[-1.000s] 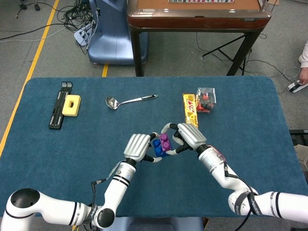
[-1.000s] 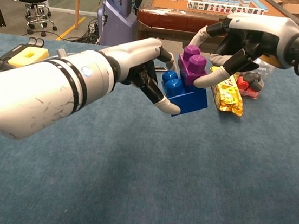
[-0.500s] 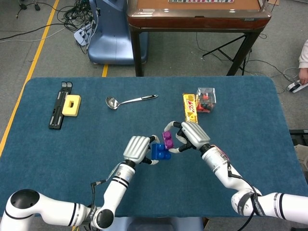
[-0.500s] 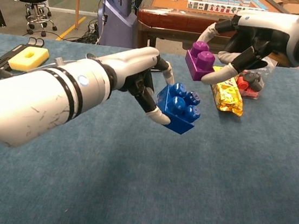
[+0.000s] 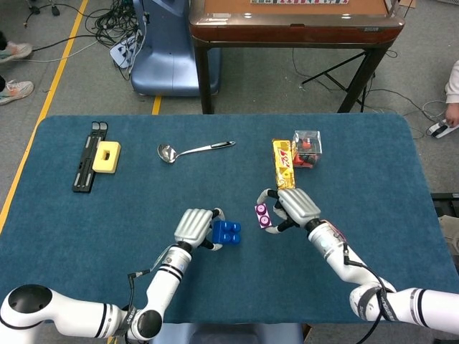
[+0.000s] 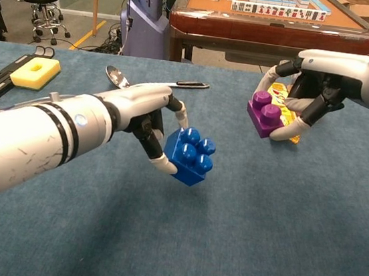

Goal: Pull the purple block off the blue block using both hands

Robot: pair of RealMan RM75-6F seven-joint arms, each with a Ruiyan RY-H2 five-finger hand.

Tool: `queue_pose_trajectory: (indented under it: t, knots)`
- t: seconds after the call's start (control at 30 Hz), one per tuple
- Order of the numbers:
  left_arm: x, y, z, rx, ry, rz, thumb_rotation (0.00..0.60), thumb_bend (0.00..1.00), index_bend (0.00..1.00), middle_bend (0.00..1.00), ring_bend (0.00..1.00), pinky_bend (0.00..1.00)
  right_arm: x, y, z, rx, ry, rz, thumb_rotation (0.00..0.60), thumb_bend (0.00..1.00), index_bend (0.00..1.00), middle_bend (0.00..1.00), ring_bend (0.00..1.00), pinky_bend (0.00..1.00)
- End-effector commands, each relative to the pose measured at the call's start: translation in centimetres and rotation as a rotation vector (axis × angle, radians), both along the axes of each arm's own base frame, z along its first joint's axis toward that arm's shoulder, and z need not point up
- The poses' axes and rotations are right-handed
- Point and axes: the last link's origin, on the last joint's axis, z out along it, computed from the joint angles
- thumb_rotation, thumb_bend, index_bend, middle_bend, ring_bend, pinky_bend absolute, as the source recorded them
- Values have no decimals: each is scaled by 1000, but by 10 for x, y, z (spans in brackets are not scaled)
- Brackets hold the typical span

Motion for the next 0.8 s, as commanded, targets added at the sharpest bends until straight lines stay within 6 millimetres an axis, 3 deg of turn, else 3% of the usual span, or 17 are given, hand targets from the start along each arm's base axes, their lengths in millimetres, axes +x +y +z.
queue_pose_trajectory:
  t: [0.03,0.33,0.43,0.53,0.63,0.67,0.73,0.8]
  knots:
    - [-7,2,-1,-10,24,22,600,269,591,1000,1000,1000,-9,-1,-9,1,68,11,600,469,673,1000,1000,1000]
    - [-21,6,-1,-26,74,77,600,267,523,1000,996,1000,-20,-2,-31,-6,208,56,600,442,621,1000,1000,1000]
    - [-24,6,0,-28,83,88,600,246,462,1000,993,1000,-21,-1,-36,-5,231,66,600,364,559,1000,1000,1000]
    - [-27,6,1,-24,99,93,600,142,334,1000,989,1000,-23,-1,-39,-2,255,72,600,171,440,1000,1000,1000]
    - [-30,7,3,-14,109,101,600,53,181,1000,984,1000,-26,-1,-39,2,279,66,600,11,220,1000,986,1000]
    - [-31,7,4,-10,110,103,600,33,135,1000,983,1000,-27,0,-38,0,284,64,600,0,126,1000,973,1000]
    - [-32,7,7,-1,110,108,600,10,72,1000,980,1000,-27,0,-35,-9,287,59,600,0,39,993,955,1000]
    - [-35,7,11,13,112,107,600,1,32,1000,978,1000,-27,1,-31,-23,282,52,600,0,6,981,940,1000]
